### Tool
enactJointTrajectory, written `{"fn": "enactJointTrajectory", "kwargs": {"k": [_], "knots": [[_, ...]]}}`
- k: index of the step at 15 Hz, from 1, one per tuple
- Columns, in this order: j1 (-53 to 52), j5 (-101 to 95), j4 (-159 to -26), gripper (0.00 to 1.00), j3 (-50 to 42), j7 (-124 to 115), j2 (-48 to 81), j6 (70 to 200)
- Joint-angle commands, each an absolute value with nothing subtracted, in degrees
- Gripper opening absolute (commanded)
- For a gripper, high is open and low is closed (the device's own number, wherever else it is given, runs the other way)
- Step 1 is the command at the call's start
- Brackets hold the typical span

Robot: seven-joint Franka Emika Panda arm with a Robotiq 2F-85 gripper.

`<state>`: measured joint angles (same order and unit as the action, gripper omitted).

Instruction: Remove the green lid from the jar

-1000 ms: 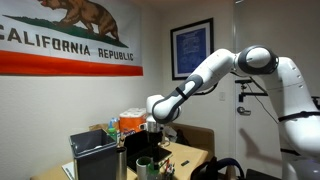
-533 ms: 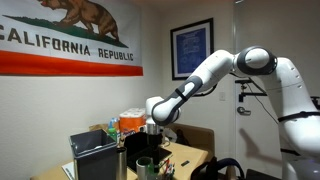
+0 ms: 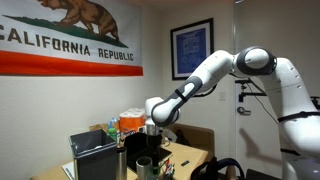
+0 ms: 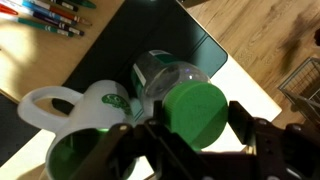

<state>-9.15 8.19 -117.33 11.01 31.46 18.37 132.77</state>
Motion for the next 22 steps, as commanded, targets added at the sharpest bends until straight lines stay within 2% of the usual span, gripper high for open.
{"fn": "enactJointTrajectory", "kwargs": {"k": [1,12,20,22], "knots": [[-8.5,6.5,-117.3,0.41,11.7,28.3,18.5,134.1],[-6.9,7.2,-114.6,0.41,12.3,29.8,17.5,130.9],[-4.7,16.1,-110.9,0.41,14.9,40.8,20.0,118.5],[-6.5,12.3,-112.3,0.41,13.3,36.0,19.6,120.9]]}}
